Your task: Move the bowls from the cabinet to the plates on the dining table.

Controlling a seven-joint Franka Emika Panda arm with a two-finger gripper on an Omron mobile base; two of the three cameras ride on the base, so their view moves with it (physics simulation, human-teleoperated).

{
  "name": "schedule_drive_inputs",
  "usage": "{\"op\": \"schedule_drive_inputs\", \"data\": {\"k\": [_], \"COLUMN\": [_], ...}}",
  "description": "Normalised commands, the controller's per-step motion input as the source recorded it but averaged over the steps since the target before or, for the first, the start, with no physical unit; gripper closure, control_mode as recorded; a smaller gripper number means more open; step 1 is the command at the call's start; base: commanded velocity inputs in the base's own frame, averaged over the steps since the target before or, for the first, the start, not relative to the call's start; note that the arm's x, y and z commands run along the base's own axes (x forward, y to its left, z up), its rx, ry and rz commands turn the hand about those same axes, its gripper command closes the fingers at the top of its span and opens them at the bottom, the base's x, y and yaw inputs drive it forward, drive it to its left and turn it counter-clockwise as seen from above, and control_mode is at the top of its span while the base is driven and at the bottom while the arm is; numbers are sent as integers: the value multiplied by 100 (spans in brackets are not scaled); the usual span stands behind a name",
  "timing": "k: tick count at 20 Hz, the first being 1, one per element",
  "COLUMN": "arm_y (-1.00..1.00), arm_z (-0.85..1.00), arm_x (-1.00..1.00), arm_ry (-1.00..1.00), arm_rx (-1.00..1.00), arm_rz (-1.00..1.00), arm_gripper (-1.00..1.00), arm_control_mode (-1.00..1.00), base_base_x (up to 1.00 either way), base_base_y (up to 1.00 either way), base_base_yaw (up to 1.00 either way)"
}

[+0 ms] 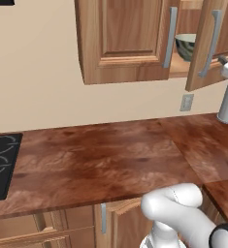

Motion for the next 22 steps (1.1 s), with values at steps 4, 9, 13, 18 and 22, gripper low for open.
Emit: {"op": "schedule_drive_inputs", "data": {"k": [4,9,13,18,22], "arm_y": [51,45,23,17,18], "arm_z": [0,0,0,0,0], "arm_x": [-21,-19,-1,0,0], "arm_ry": [0,0,12,25,31], "arm_rx": [-9,-1,13,26,20], "arm_rz": [-14,-19,-15,-11,-7], "arm_gripper": [-100,-100,-100,-100,-100], "arm_control_mode": [-100,-100,-100,-100,-100], "base_base_x": [0,0,0,0,0], "base_base_y": [0,0,0,0,0], "base_base_yaw": [0,0,0,0,0]}}
